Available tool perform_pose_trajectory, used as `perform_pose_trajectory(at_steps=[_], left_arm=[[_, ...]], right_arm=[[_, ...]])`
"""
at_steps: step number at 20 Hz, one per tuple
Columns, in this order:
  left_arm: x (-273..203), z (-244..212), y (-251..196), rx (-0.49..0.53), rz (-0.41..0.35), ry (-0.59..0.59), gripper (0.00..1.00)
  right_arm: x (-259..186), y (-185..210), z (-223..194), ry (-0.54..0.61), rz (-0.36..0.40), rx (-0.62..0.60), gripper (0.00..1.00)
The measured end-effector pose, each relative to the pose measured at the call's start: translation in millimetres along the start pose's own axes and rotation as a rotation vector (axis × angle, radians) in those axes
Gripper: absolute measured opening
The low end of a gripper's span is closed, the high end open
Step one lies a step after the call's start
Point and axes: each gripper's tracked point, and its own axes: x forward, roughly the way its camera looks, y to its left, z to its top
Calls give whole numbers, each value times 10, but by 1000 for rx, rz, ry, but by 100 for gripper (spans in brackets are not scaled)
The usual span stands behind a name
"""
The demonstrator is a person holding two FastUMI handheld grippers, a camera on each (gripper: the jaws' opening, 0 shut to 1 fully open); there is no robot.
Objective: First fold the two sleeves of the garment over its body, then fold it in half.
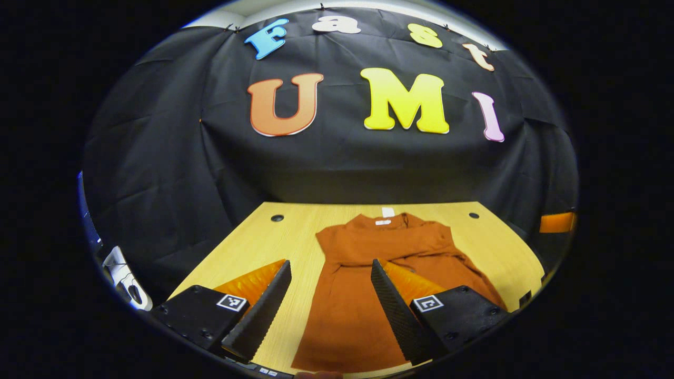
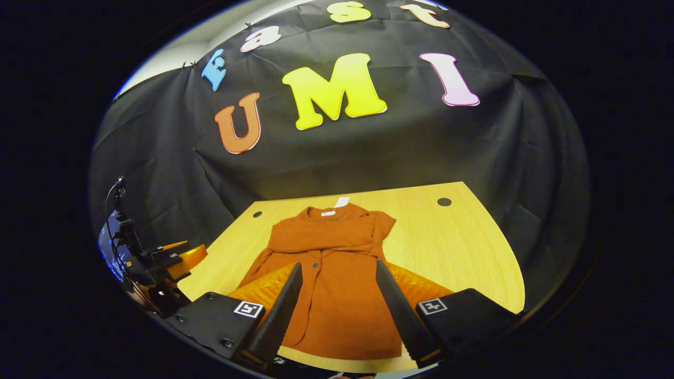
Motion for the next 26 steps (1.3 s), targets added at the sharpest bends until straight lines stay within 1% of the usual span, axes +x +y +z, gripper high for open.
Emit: perform_pose_trajectory(at_steps=[2, 4, 5, 6, 8, 9, 10, 11, 13, 14, 17, 19, 23, 24, 25, 26], left_arm=[[-95, -248, 87, -17, 0, 49, 99], [-136, -441, 87, -39, -33, 93, 99], [-158, -564, 53, -53, -68, 133, 99], [-157, -718, -7, -66, -118, 175, 100], [-185, -1045, -46, -92, -198, 278, 99], [-207, -1208, 12, -115, -218, 319, 99], [-254, -1364, 41, -173, -256, 370, 99], [-294, -1496, 70, -229, -278, 414, 99], [-279, -1696, 220, -293, -273, 480, 99], [-272, -1790, 242, -308, -282, 510, 99], [-260, -1985, 229, -354, -335, 597, 99], [-308, -2073, 147, -399, -376, 650, 98], [-248, -2055, 121, -415, -385, 669, 94], [-221, -2067, 89, -422, -386, 679, 93], [-208, -2068, 78, -422, -386, 687, 90], [-202, -2081, 56, -423, -387, 696, 88]], right_arm=[[-44, -93, -125, 19, -28, 1, 91], [-85, -194, -326, 61, -49, 8, 90], [-112, -243, -446, 88, -60, 8, 90], [-137, -312, -576, 118, -71, 9, 90], [-208, -478, -820, 167, -104, 31, 90], [-234, -574, -943, 188, -129, 48, 91], [-274, -678, -1103, 212, -147, 69, 91], [-277, -775, -1246, 246, -171, 86, 91], [-306, -959, -1528, 305, -200, 129, 91], [-281, -1024, -1592, 326, -210, 155, 91], [-194, -1109, -1789, 374, -224, 175, 91], [-162, -1111, -1910, 403, -215, 161, 91], [-21, -1066, -2220, 478, -207, 73, 91], [45, -1037, -2263, 490, -197, 65, 87], [87, -1024, -2303, 507, -197, 56, 91], [108, -1019, -2340, 520, -201, 46, 92]])
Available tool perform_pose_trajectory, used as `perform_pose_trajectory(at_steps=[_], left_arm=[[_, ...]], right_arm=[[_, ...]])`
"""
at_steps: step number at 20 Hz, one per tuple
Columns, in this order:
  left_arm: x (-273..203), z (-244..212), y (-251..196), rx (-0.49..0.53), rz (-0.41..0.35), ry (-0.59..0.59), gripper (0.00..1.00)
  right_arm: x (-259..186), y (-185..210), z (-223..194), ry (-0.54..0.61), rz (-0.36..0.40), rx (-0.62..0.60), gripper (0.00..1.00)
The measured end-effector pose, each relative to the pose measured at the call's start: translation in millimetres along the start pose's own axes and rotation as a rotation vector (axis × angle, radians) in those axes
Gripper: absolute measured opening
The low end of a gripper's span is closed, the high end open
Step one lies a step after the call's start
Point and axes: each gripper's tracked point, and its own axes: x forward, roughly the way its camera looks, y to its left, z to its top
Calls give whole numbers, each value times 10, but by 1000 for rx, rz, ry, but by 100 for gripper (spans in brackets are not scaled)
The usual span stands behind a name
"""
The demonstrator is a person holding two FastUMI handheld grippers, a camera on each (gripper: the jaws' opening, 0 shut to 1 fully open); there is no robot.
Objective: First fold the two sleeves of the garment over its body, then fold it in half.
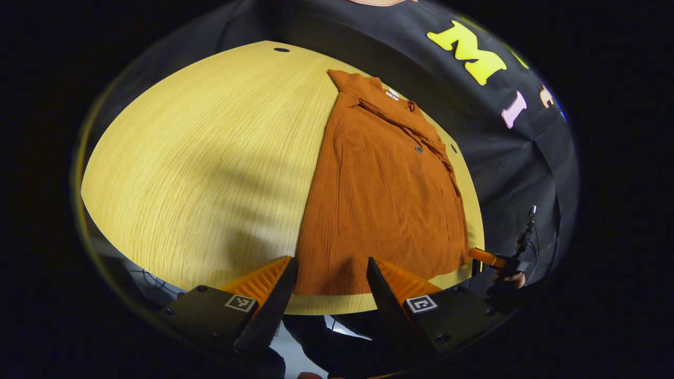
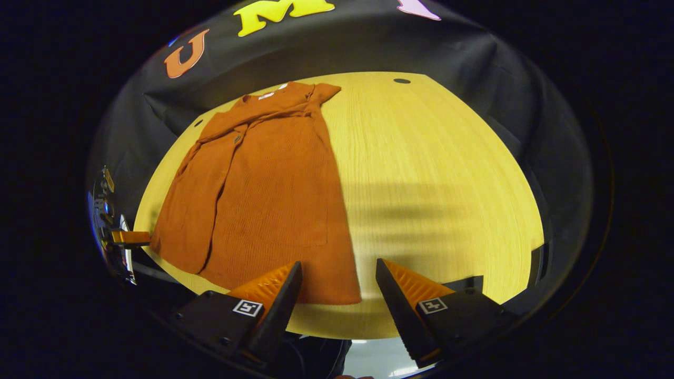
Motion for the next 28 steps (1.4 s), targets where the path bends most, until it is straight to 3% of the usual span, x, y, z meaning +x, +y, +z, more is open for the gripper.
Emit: perform_pose_trajectory(at_steps=[3, 4, 6, 7, 8, 9, 11, 12, 13, 17, 20, 23, 28], left_arm=[[52, 22, -27, -5, 7, 25, 72], [73, 39, -34, -7, 12, 27, 69], [103, 1, 12, 9, 51, 43, 50], [93, -7, 57, 28, 78, 41, 34], [80, -14, 79, 47, 94, 37, 27], [75, -33, 77, 59, 97, 39, 11], [71, -88, 37, 74, 91, 48, 0], [58, -130, 15, 80, 87, 54, 4], [43, -169, -12, 84, 77, 61, 3], [-207, -290, -85, 86, 38, 88, 3], [-559, -343, -225, 63, -38, 70, 3], [-873, -163, -350, 54, -103, 25, 3], [-1065, 530, -718, 103, -191, -67, 3]], right_arm=[[80, 35, 2, 32, -32, -56, 92], [62, 23, -9, 31, -53, -72, 85], [63, 45, -25, 35, -73, -91, 48], [82, 70, -40, 36, -59, -82, 46], [66, 82, -49, 39, -62, -59, 28], [74, 87, -36, 42, -61, -49, 10], [58, 100, -65, 54, -50, -35, 11], [28, 111, -59, 56, -46, -18, 11], [-13, 106, -89, 62, -41, -8, 0], [-200, 112, 80, 73, -2, 60, 1], [-446, 191, 408, 44, 52, 103, 1], [-759, 322, 758, -11, 103, 135, 1], [-1109, 636, 1542, -133, 165, 133, 1]])
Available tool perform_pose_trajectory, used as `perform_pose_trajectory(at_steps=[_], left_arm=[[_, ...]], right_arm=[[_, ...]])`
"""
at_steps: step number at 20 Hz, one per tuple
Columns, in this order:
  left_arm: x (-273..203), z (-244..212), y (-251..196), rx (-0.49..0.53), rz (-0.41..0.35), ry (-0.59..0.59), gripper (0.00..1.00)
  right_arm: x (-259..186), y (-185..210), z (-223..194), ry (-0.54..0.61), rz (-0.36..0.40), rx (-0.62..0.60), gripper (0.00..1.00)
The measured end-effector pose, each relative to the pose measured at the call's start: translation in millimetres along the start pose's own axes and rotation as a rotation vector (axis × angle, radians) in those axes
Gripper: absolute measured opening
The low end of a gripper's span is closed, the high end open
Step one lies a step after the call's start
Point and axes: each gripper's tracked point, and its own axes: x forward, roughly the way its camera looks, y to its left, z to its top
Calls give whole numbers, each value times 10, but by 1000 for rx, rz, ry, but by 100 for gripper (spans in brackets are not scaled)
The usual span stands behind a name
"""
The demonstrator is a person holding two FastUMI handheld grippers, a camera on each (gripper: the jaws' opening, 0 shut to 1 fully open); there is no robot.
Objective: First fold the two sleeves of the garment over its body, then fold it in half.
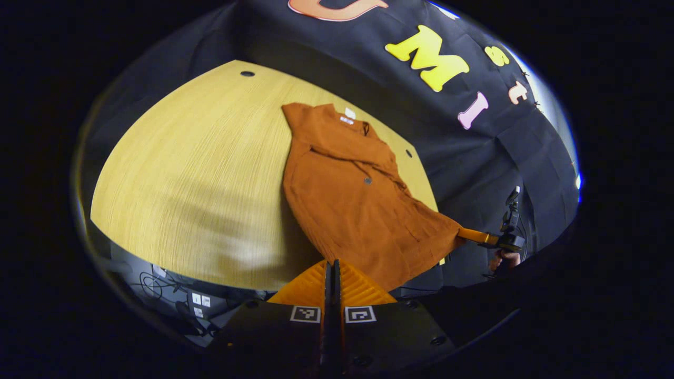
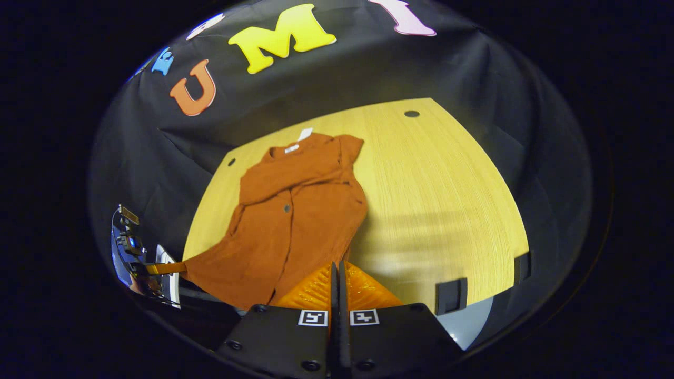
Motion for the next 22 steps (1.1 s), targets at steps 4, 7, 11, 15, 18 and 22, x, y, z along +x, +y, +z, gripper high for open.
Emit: perform_pose_trajectory(at_steps=[4, 7, 11, 15, 18, 22], left_arm=[[48, 735, -305, 53, -43, -61, 3], [95, 1371, -431, 36, -59, -127, 3], [401, 2113, -340, 0, -51, -121, 2], [1066, 2938, -82, -52, -54, -97, 3], [1715, 3139, 305, -48, -2, -26, 3], [2483, 3236, 774, -113, 33, 10, 2]], right_arm=[[29, 299, 711, -83, 62, -29, 1], [131, 510, 1331, -140, 119, -49, 1], [602, 614, 2084, -152, 157, -79, 1], [1448, 535, 2505, -91, 156, -83, 1], [2200, 364, 2663, -42, 143, -69, 1], [3155, 34, 2674, 25, 106, -56, 1]])
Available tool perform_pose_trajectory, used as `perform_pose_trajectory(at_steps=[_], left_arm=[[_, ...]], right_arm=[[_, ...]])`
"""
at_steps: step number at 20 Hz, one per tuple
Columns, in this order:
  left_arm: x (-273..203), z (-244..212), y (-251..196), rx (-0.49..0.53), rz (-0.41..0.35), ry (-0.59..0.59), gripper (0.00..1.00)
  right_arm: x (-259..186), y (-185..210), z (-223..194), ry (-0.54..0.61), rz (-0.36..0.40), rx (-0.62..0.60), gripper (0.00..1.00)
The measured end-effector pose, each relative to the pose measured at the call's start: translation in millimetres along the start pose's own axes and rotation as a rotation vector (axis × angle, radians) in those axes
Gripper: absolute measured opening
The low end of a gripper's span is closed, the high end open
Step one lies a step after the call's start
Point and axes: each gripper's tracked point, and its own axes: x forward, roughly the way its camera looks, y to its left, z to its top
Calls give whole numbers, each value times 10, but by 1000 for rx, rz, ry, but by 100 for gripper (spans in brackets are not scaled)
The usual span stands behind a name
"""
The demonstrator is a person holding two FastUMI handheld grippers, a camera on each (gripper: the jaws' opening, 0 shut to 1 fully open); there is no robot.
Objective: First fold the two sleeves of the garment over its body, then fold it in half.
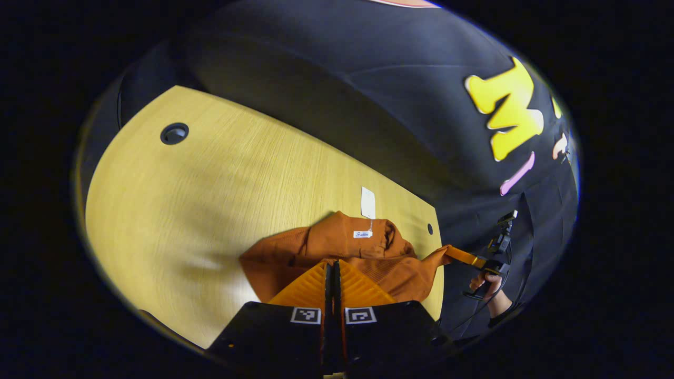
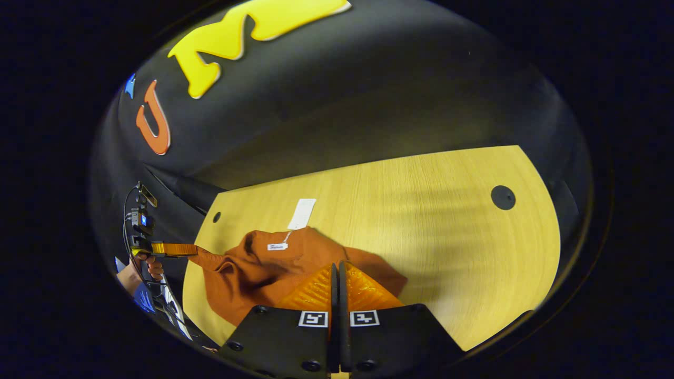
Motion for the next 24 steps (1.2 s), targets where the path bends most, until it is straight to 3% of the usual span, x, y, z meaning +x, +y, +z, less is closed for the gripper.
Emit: perform_pose_trajectory(at_steps=[5, 9, 12, 14, 18, 19, 21, 22, 23, 24], left_arm=[[266, 290, 297, -66, 8, -78, 3], [246, 290, 493, -136, 46, -86, 3], [252, 377, 558, -220, 27, -131, 3], [299, 343, 594, -207, 44, -125, 3], [343, 271, 663, -225, 93, -106, 6], [328, 315, 652, -233, 97, -126, 14], [241, 435, 736, -198, 141, -190, 46], [190, 495, 815, -172, 183, -222, 62], [140, 536, 862, -150, 219, -242, 92], [39, 559, 861, -141, 248, -257, 96]], right_arm=[[522, -145, 223, -8, 92, 106, 1], [656, -297, 464, -29, 143, 303, 0], [688, -485, 583, -80, 138, 451, 0], [761, -504, 482, -58, 119, 462, 0], [885, -483, 679, -102, 92, 511, 7], [824, -538, 712, -107, 82, 509, 10], [766, -483, 753, -126, 111, 507, 14], [741, -441, 803, -140, 119, 511, 25], [716, -438, 845, -156, 111, 515, 33], [674, -449, 892, -180, 100, 517, 42]])
